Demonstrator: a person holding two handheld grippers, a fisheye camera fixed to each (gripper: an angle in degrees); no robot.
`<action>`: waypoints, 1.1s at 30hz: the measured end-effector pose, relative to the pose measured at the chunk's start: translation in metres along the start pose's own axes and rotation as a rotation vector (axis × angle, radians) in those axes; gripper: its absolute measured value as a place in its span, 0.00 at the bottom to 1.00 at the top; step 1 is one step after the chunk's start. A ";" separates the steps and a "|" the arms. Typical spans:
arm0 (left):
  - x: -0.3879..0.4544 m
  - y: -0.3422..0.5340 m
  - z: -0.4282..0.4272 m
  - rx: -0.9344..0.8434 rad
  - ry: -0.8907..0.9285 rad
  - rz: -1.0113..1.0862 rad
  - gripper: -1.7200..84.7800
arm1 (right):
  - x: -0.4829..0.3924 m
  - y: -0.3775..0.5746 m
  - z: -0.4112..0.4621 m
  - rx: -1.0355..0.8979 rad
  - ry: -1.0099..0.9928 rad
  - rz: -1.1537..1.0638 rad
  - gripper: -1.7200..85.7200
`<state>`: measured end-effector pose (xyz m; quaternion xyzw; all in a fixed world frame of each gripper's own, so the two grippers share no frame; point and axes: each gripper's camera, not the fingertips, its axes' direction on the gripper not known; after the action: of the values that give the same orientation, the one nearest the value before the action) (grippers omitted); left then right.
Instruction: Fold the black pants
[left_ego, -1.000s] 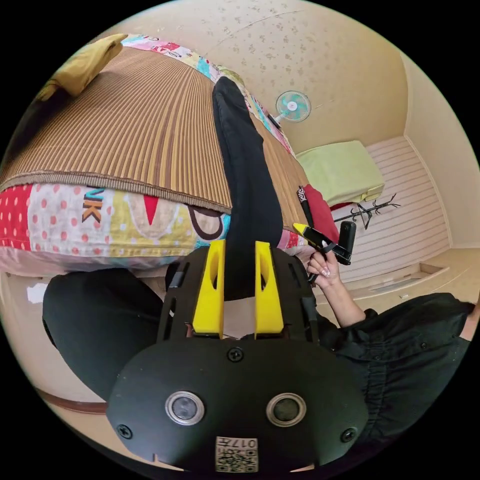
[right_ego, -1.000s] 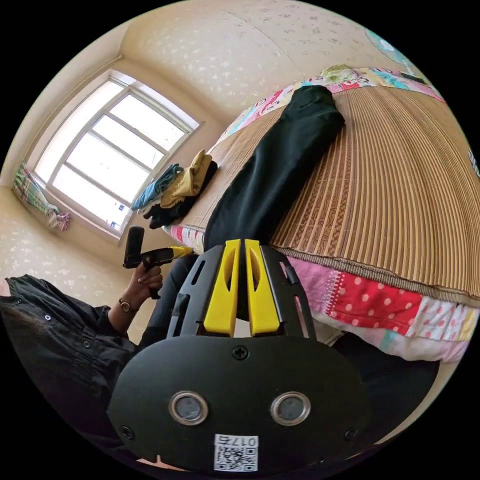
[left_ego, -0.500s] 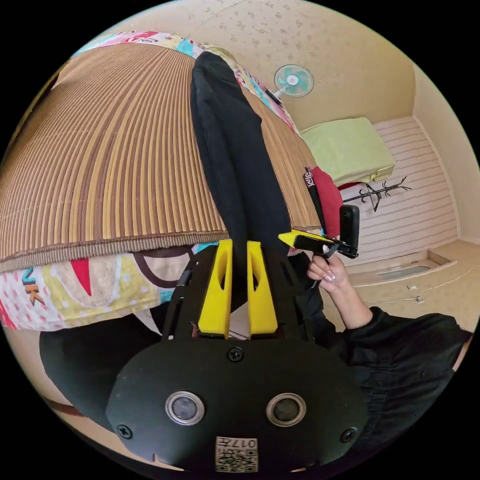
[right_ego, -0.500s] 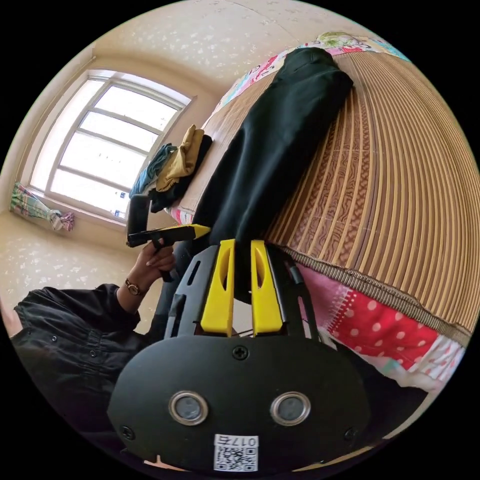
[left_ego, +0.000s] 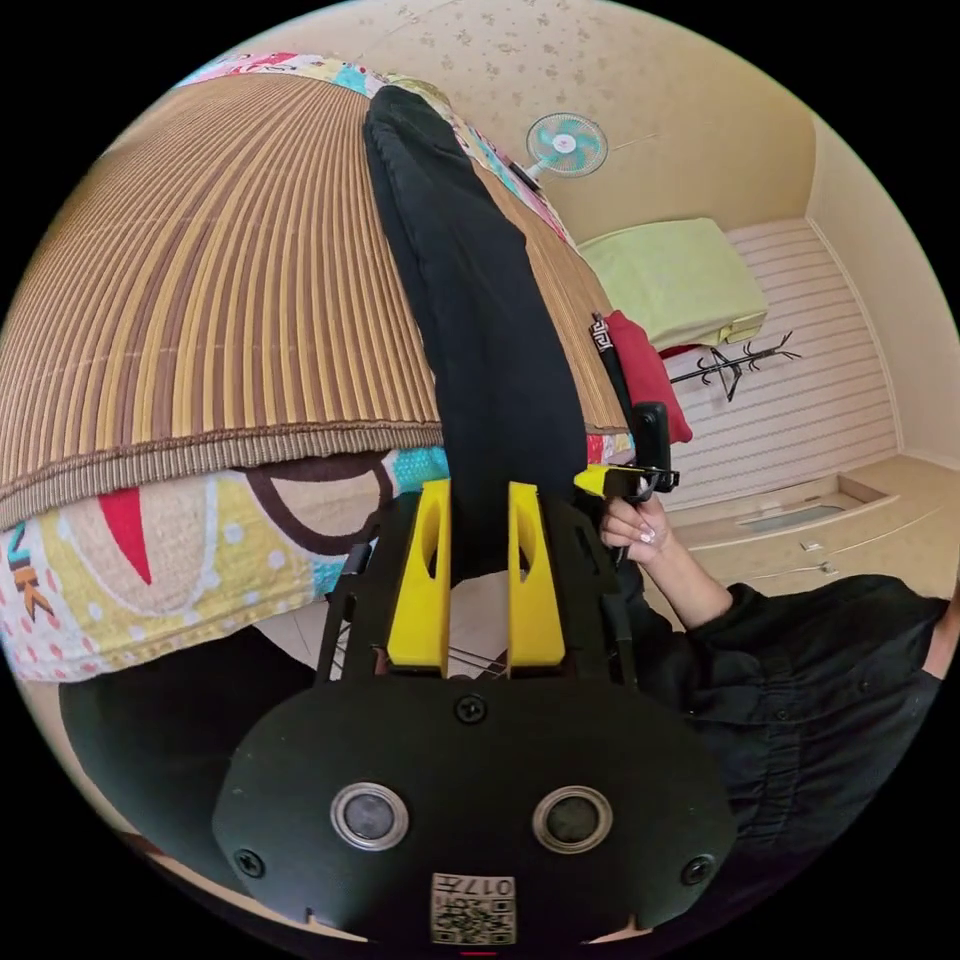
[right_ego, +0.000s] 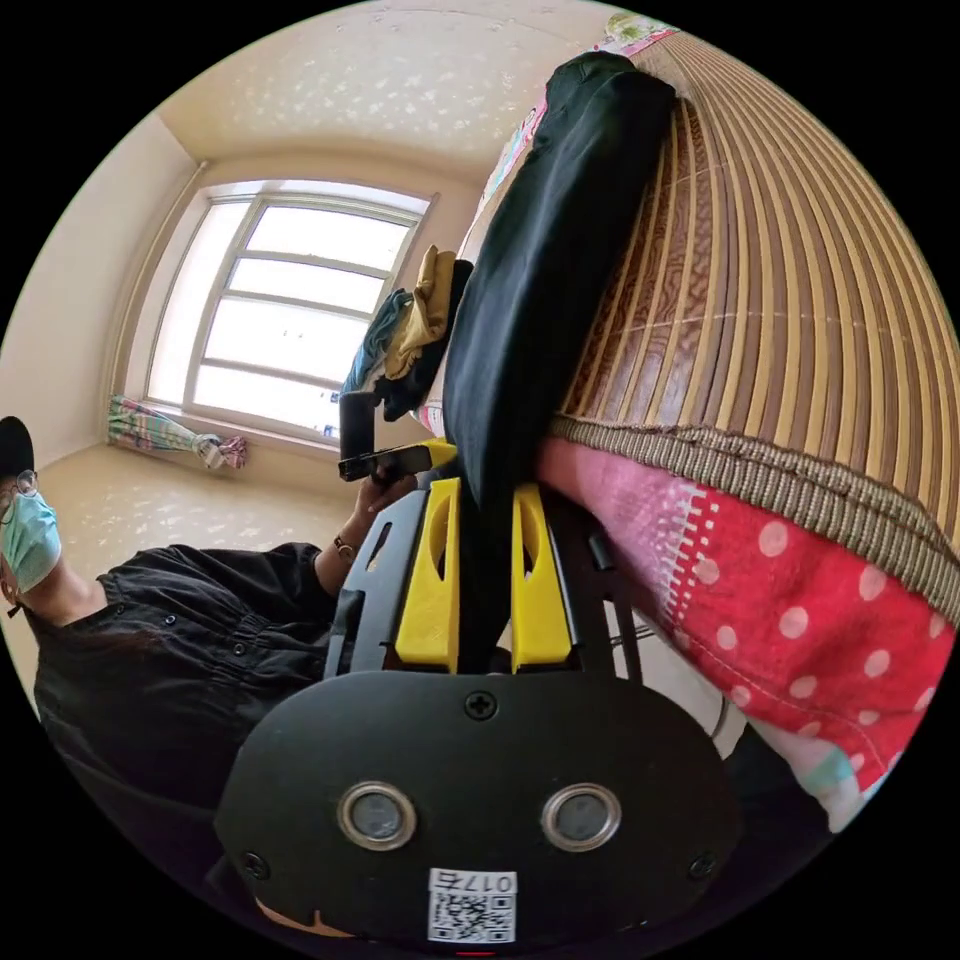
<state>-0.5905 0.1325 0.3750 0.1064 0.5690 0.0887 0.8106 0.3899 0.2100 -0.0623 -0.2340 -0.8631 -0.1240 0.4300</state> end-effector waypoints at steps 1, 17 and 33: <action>0.001 0.002 0.002 -0.005 -0.001 0.001 0.11 | -0.006 0.002 -0.002 -0.003 0.002 -0.020 0.07; 0.356 0.079 -0.276 0.710 0.487 1.078 0.08 | -0.505 0.085 -0.218 0.480 -0.016 -1.186 0.03; 0.312 -0.205 -0.217 0.576 -0.148 0.522 0.08 | -0.431 -0.213 -0.217 0.439 0.577 -0.654 0.03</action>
<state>-0.6847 0.0331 -0.0345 0.4767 0.4645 0.1206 0.7365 0.6539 -0.1915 -0.2795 0.1896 -0.7428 -0.1272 0.6293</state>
